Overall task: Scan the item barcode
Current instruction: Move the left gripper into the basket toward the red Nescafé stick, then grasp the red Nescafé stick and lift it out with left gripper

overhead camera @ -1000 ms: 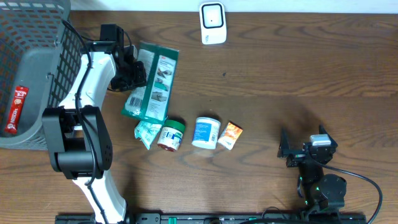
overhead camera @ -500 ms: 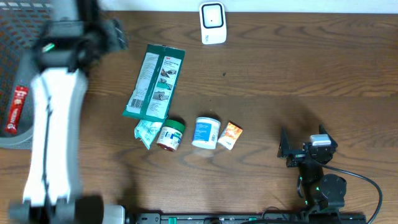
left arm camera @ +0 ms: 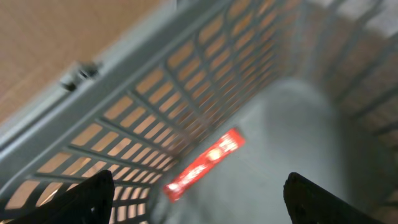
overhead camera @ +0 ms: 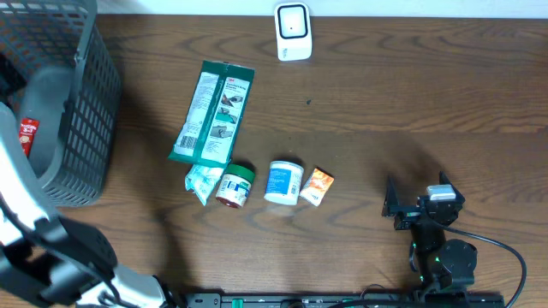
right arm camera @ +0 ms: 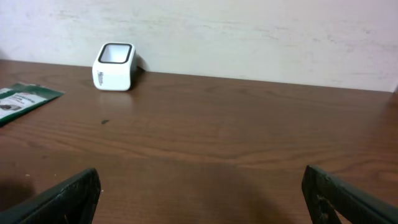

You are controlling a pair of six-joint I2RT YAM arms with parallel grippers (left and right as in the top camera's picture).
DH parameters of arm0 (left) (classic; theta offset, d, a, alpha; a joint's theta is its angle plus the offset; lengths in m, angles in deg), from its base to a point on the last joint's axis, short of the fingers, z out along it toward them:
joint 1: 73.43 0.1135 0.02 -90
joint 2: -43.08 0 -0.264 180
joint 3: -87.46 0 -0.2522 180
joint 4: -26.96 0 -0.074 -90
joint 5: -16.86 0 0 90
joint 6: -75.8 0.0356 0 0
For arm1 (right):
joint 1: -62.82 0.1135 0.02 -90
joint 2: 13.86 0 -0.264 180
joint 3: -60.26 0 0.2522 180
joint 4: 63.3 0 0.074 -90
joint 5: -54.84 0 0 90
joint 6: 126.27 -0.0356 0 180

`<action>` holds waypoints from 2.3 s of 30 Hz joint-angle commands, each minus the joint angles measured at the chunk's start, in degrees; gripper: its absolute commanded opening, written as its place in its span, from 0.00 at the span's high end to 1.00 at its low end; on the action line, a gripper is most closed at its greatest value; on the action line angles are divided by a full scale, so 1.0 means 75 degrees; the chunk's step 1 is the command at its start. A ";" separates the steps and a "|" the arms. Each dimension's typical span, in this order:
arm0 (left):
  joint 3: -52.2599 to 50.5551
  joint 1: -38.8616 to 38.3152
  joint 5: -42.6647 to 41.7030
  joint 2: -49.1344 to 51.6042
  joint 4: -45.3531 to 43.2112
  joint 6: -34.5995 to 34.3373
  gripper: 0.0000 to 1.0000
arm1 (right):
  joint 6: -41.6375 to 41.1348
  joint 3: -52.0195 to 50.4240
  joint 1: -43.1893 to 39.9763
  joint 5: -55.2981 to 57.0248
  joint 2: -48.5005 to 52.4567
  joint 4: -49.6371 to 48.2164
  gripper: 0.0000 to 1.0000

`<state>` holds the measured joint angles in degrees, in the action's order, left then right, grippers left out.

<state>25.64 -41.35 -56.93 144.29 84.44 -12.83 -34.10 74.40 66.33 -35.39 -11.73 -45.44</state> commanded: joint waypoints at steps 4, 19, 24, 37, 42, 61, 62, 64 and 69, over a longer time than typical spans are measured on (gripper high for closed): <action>-0.0029 0.0755 -0.0105 0.1851 0.0539 0.0813 0.14 | 0.0032 -0.0006 -0.0061 -0.0009 -0.0032 0.0044 0.01; -0.0029 0.1224 -0.1437 0.3587 0.0801 0.1833 0.13 | 0.0032 -0.0006 -0.0061 -0.0006 -0.0032 0.0044 0.01; -0.0291 0.1346 -0.1708 0.3596 0.0312 0.1909 0.12 | 0.0032 -0.0006 -0.0061 -0.0009 -0.0032 0.0044 0.01; -0.1215 0.1953 -0.3535 0.3654 -0.0539 0.2471 0.19 | 0.0032 -0.0006 -0.0061 -0.0009 -0.0032 0.0044 0.01; -0.1227 0.1950 -0.4543 0.3620 -0.0516 0.2460 0.39 | 0.0032 -0.0006 -0.0061 -0.0006 -0.0032 0.0044 0.01; -0.0950 0.1856 -0.5694 0.0487 -0.0909 -0.0242 0.93 | 0.0032 -0.0006 -0.0061 -0.0009 -0.0032 0.0044 0.01; -0.0950 0.1786 -0.5709 0.0134 -0.0941 -0.0411 0.93 | 0.0032 -0.0006 -0.0061 -0.0009 -0.0032 0.0044 0.01; -0.0950 0.1492 -0.5706 -0.0778 -0.0953 -0.0670 0.93 | 0.0032 -0.0006 -0.0061 -0.0006 -0.0032 0.0044 0.01; -0.0953 0.0493 -0.5703 -0.2250 -0.0705 -0.0863 0.93 | 0.0032 -0.0006 -0.0061 -0.0009 -0.0032 0.0044 0.01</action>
<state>17.71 -32.50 -97.91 133.05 77.75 -16.22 -34.10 74.40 66.33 -35.39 -11.73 -45.46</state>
